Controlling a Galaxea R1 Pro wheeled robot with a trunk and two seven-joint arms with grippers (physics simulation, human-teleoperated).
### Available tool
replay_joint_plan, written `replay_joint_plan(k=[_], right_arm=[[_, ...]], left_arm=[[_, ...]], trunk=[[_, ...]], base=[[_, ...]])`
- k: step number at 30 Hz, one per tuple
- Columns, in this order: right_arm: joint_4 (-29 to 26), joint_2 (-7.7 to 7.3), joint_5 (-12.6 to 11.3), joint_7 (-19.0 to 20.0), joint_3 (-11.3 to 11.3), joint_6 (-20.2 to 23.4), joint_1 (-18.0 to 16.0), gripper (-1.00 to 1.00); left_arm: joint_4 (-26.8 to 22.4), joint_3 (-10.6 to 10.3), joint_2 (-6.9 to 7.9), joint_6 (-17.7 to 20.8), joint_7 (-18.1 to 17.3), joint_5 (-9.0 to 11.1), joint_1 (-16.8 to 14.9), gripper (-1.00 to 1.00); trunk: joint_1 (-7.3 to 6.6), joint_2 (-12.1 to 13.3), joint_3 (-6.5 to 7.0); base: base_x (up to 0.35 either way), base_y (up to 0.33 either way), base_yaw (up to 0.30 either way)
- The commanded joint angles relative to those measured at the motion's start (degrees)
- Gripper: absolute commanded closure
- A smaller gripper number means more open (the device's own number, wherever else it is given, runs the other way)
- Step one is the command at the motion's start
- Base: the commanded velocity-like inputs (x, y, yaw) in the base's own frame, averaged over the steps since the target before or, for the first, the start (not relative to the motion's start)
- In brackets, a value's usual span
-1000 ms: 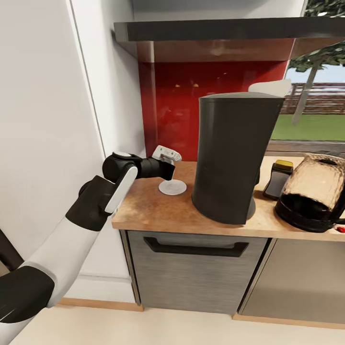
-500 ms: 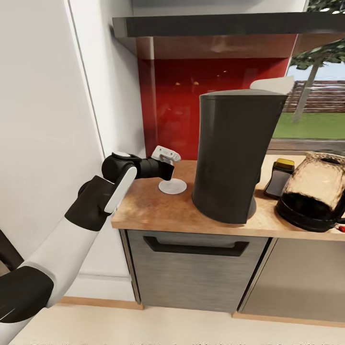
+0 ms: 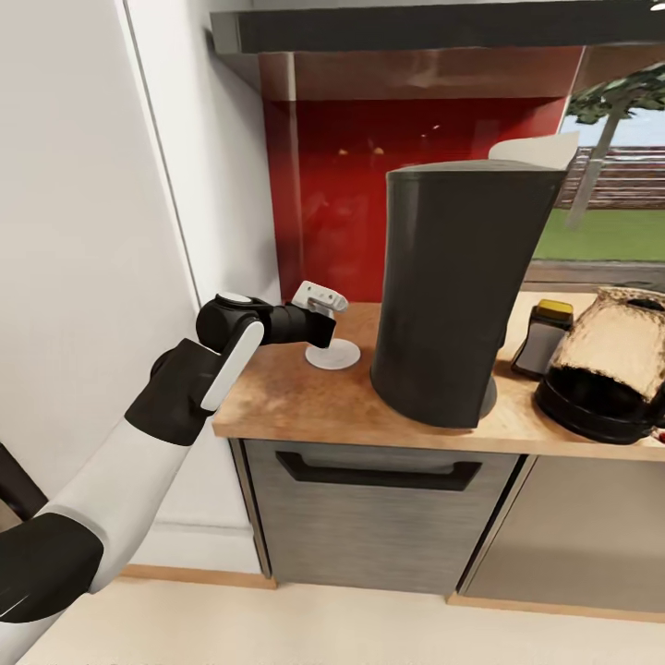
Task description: Set up a coffee station on the kitchen countertop: keep the coffee maker on the countertop, move the bottle of coffee from the kitchen shelf to the counter next to the coffee maker, place a paper coffee filter on top of the coffee maker, put the saucer next to the coffee maker with the coffee cup on the saucer, and place the electric kettle next to the coffee maker.
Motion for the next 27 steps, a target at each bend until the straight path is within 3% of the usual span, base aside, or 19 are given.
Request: replay_joint_plan(k=[1, 27], right_arm=[[0.0, -0.03, 0.1, -0.1, 0.4, -0.3, 0.0, -1.00], [0.0, -0.03, 0.1, 0.0, 0.4, -0.3, 0.0, -1.00]], left_arm=[[0.0, 0.0, 0.01, 0.1, -0.5, -0.5, -0.1, 1.00], [-0.1, 0.1, 0.01, 0.2, -0.5, -0.5, -0.1, 1.00]], trunk=[[-0.01, 0.0, -0.14], [-0.01, 0.0, -0.50]], base=[[0.000, 0.000, 0.000], [0.000, 0.000, -0.068]])
